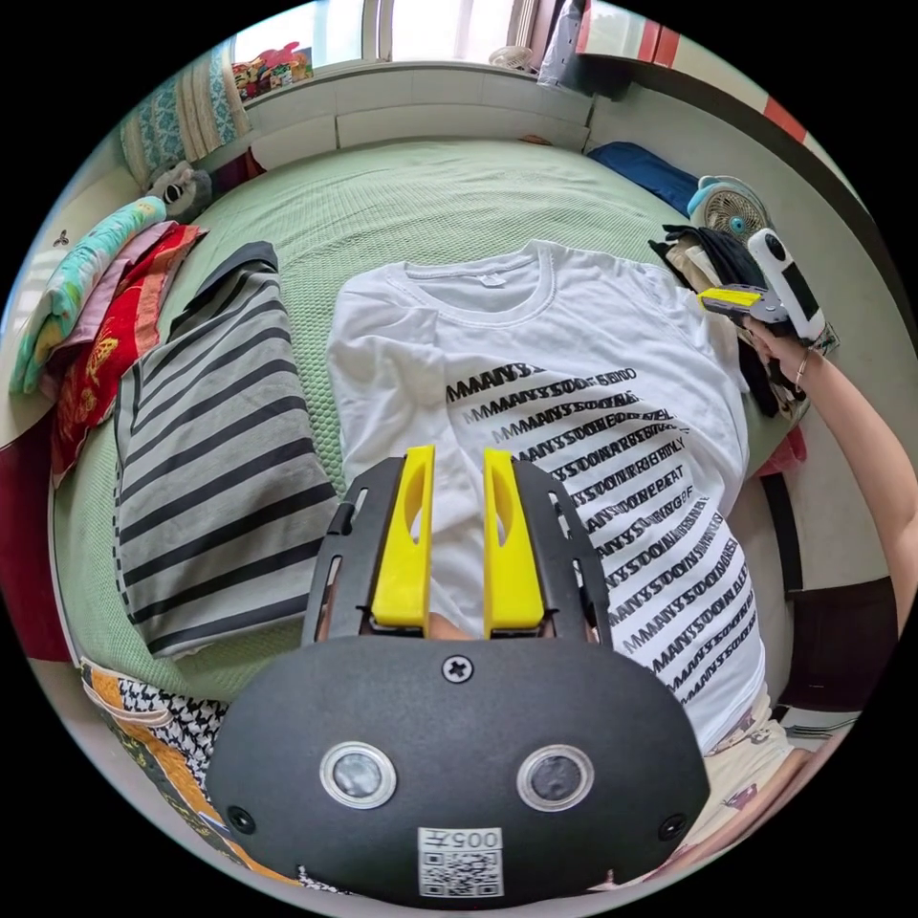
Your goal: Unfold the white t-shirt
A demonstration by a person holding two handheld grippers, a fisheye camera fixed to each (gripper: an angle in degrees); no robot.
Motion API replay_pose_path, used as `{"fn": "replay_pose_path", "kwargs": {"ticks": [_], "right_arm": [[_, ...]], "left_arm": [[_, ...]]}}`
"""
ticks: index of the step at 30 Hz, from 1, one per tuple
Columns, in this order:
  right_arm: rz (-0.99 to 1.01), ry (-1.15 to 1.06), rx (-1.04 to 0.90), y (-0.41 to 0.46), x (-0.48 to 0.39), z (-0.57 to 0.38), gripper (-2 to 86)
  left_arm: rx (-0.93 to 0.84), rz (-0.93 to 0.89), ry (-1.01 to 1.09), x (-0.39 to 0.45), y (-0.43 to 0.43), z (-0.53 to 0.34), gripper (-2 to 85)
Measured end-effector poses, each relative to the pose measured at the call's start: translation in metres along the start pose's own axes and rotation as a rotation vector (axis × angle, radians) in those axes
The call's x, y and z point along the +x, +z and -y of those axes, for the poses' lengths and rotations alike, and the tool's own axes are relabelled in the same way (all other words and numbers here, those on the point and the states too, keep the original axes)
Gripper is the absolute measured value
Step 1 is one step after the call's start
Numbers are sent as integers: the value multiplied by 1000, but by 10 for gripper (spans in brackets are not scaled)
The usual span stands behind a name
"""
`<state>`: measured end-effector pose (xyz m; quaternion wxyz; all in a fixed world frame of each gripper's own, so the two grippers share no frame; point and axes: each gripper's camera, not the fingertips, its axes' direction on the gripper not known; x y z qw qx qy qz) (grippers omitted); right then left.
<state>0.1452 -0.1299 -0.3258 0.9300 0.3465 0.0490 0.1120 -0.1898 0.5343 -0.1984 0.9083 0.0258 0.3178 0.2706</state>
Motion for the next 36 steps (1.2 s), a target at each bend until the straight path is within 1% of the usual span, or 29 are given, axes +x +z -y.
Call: {"fn": "replay_pose_path", "kwargs": {"ticks": [1, 3, 5, 7, 8, 11, 17, 19, 21, 24, 26, 31, 34, 36], "right_arm": [[-43, 45, -10, 3, 6, 5, -3], [9, 175, 0, 2, 30, 8, -8], [132, 397, 43, -2, 72, 0, -10], [233, 482, 58, -1, 90, -8, -9], [271, 478, 45, 1, 92, -9, -7], [290, 401, -8, -1, 82, -9, 4], [325, 357, 179, -53, 72, -38, 29], [342, 333, 208, -66, 65, -44, 31], [368, 314, 237, -78, 57, -48, 32], [485, 254, 265, -96, 35, -44, 37], [600, 173, 290, -109, 8, -30, 50], [762, 3, 285, -124, -67, 14, 73], [783, -64, 289, -128, -114, 39, 74], [757, -111, 300, -130, -140, 51, 73]], "left_arm": [[-2, 2, 3, 0, 2, -2, 89], [-2, 0, 14, 1, 5, -4, 91], [-1, 1, 18, 3, 9, -5, 93], [1, -8, 17, 6, 14, -7, 99], [1, -14, 17, 7, 15, -7, 101], [0, -13, 15, 13, 21, -10, 113], [-17, 32, -2, 15, 33, -18, 112], [-51, 51, -5, 14, 43, -20, 105], [-43, 45, -12, 13, 43, -22, 97], [-29, 21, -39, 11, 37, -28, 81], [-26, 14, -44, 11, 36, -32, 79], [-11, -29, -68, 0, 31, -47, 77], [-15, -58, -94, -7, 34, -56, 72], [-6, -43, -88, -6, 37, -61, 70]]}}
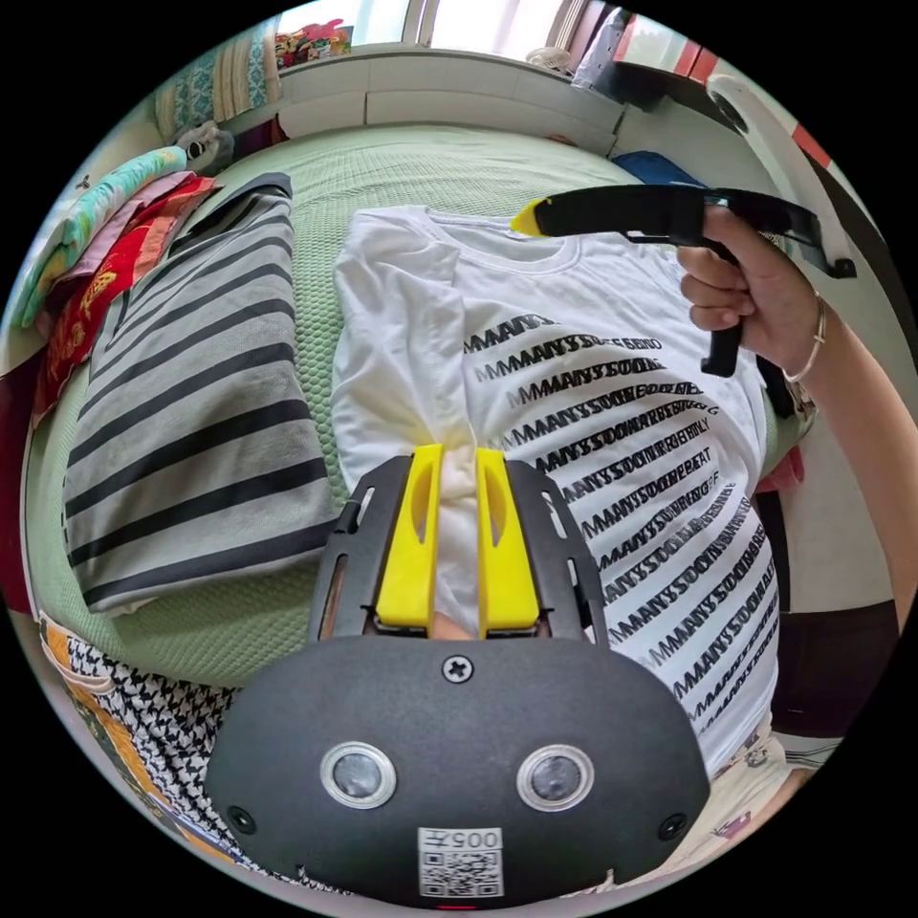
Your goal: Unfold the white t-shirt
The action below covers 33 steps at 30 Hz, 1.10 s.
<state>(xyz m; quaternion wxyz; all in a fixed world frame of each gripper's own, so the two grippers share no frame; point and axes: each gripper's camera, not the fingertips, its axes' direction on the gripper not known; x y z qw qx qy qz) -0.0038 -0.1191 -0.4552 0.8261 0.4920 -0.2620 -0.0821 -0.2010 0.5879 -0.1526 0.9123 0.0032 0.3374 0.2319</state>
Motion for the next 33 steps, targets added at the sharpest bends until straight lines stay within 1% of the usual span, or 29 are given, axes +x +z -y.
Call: {"fn": "replay_pose_path", "kwargs": {"ticks": [5, 9, 12, 15, 20, 25, 29, 33], "right_arm": [[-47, -123, -34, 39, -34, 25, 69], [-93, -149, -75, 62, -41, 38, 60], [-108, -158, -107, 72, -42, 42, 37], [-92, -148, -55, 56, -41, 39, 14], [51, -73, 22, -6, -15, 41, -12], [131, -34, 31, -54, -2, 50, -16], [118, -43, 26, -75, -9, 57, -16], [122, -48, 28, -85, -14, 61, -16]], "left_arm": [[24, 7, -21, -2, -3, -8, 67], [34, -18, -34, -9, -8, -15, 66], [34, -47, -43, -15, -14, -19, 65], [41, -88, -46, -22, -25, -26, 65], [60, -127, -30, -26, -47, -46, 72], [113, -63, -22, -17, -75, -66, 106], [114, -34, -21, -7, -83, -65, 114], [164, 24, -77, -5, -96, -59, 120]]}}
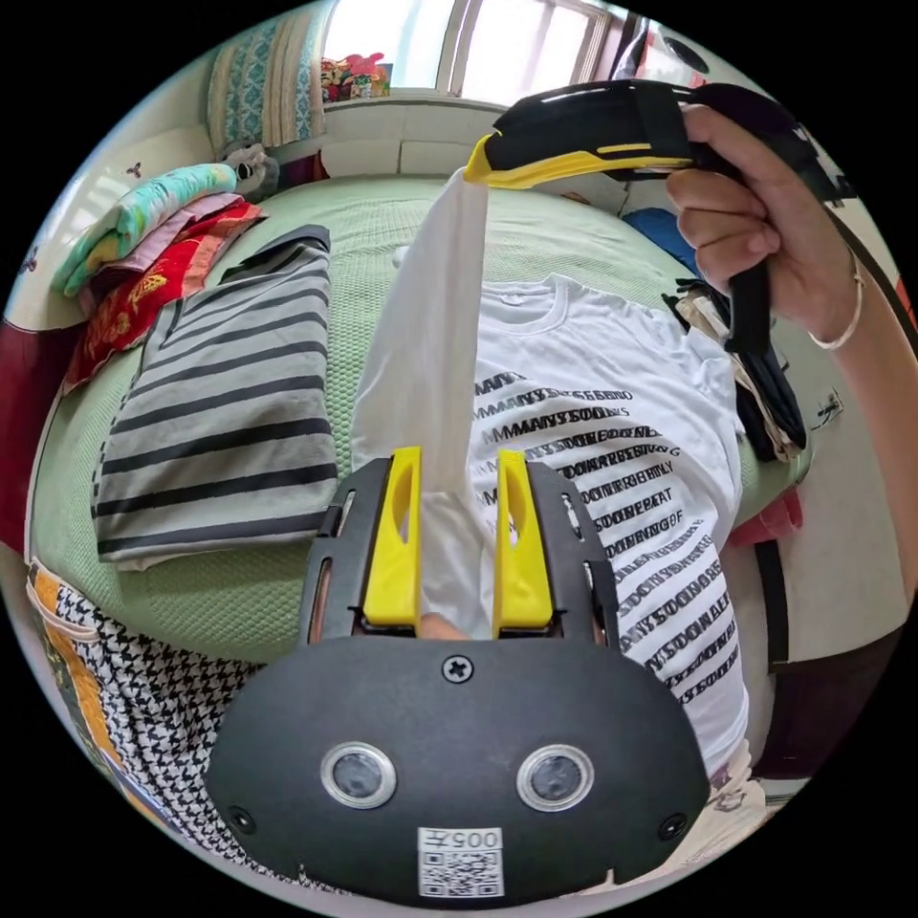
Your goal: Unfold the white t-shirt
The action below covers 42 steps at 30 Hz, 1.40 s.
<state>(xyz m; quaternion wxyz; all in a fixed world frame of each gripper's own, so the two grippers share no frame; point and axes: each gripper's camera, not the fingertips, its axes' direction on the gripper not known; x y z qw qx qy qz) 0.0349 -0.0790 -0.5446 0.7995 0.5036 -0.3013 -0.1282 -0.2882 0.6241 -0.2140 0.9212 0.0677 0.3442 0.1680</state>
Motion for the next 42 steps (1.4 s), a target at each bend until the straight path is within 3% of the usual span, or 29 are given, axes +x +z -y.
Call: {"fn": "replay_pose_path", "kwargs": {"ticks": [15, 23, 42], "right_arm": [[30, 23, 44, -24, 17, 27, -15], [104, 132, 63, -24, 53, 41, -15], [110, 91, 68, -12, 49, 95, -15]], "left_arm": [[11, 157, -157, -29, -23, 20, 95], [-7, 145, -156, -63, -40, 1, 86], [44, 55, -186, -166, -121, -7, -5]]}}
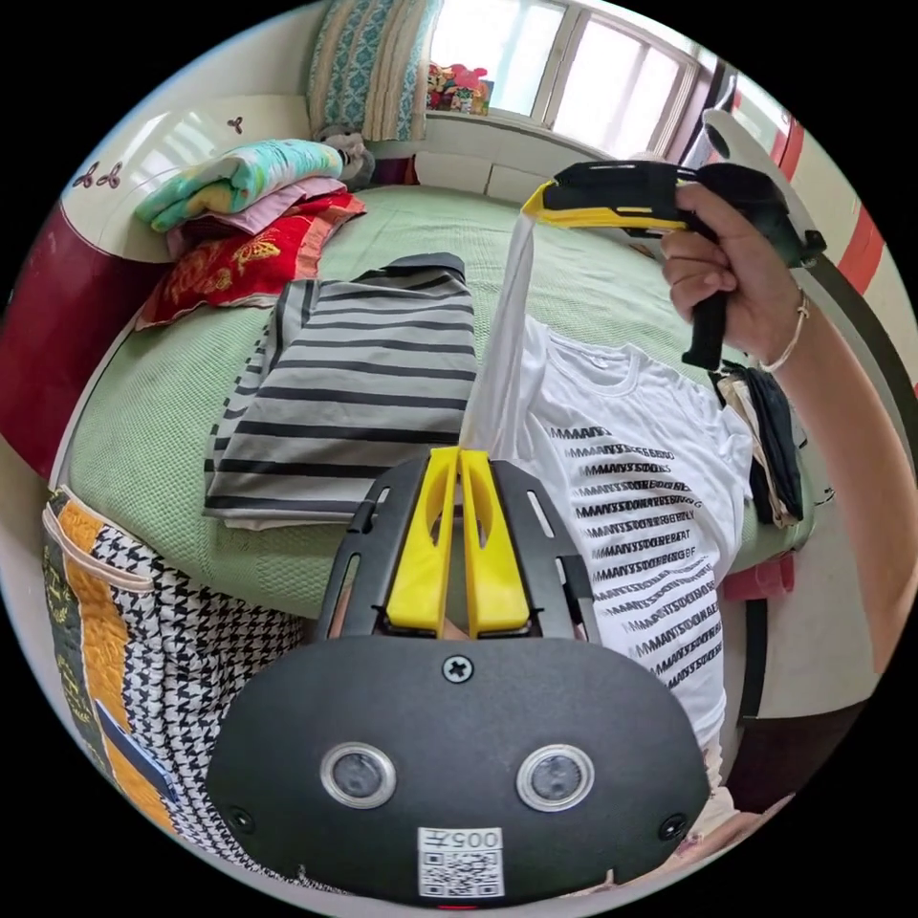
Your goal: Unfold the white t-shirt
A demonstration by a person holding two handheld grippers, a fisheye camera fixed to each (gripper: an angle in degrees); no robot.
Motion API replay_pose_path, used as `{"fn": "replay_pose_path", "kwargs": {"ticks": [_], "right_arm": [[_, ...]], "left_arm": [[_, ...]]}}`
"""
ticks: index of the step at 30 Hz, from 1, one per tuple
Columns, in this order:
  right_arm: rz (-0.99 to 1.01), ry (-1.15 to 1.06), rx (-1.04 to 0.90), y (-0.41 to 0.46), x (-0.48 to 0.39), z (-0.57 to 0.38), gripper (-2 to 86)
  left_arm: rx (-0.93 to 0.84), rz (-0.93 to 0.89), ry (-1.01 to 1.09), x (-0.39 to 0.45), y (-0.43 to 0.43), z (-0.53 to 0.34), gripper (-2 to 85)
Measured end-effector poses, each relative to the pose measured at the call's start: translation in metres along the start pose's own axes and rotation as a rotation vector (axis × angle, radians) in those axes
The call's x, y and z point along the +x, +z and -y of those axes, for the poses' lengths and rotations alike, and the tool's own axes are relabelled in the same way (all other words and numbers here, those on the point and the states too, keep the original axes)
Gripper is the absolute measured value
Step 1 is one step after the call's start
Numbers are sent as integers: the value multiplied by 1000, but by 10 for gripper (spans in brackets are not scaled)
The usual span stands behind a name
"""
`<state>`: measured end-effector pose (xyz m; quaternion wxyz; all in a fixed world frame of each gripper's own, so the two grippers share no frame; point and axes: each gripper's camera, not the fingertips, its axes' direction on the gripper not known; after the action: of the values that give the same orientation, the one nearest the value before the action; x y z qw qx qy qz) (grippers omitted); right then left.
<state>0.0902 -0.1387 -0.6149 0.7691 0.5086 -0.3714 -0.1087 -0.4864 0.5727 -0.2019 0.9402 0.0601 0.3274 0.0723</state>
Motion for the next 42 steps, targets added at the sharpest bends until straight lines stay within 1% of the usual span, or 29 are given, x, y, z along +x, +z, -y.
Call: {"fn": "replay_pose_path", "kwargs": {"ticks": [3, 8, 13, 15, 16, 17, 19, 22, 24, 25, 27, 29, 31, 35, 38, 40, 42], "right_arm": [[32, 1, -2, 18, -7, 18, -15], [165, 35, -28, 65, -30, 45, -13], [247, 93, -81, 120, -53, 50, 1], [206, 85, -127, 143, -62, 46, 23], [186, 44, -181, 158, -68, 44, 48], [182, 10, -214, 167, -74, 40, 65], [197, -32, -175, 163, -80, 34, 78], [248, -131, -146, 142, -92, 30, 98], [271, -183, -92, 117, -91, 24, 105], [271, -216, -53, 99, -82, 18, 108], [217, -216, -8, 75, -55, 8, 112], [90, -176, 13, 49, 1, -8, 116], [-35, -112, -9, 33, 50, -23, 120], [-260, 42, -47, -3, 151, -66, 120], [-379, 148, -66, -18, 205, -93, 118], [-400, 208, -77, -20, 232, -104, 115], [-430, 246, -91, -16, 250, -109, 115]], "left_arm": [[12, -13, -47, -26, -10, 6, -5], [18, -15, -117, -57, -12, 6, -4], [1, -8, -193, -85, 1, 1, 13], [-18, -11, -216, -93, 10, 0, 37], [-36, -20, -229, -98, 15, -1, 63], [-44, -24, -237, -101, 17, -1, 68], [-28, 3, -294, -112, 17, -2, 80], [-6, 32, -318, -116, 14, 1, 81], [9, 28, -303, -110, 11, 7, 82], [19, 21, -280, -102, 10, 14, 83], [36, 15, -223, -86, 10, 28, 87], [57, -4, -159, -66, 12, 47, 96], [74, -17, -69, -39, 20, 78, 105], [67, 20, 37, -5, 47, 133, 114], [10, 59, 69, 13, 79, 178, 118], [-17, 85, 110, 32, 100, 206, 119], [-35, 59, 151, 50, 116, 223, 121]]}}
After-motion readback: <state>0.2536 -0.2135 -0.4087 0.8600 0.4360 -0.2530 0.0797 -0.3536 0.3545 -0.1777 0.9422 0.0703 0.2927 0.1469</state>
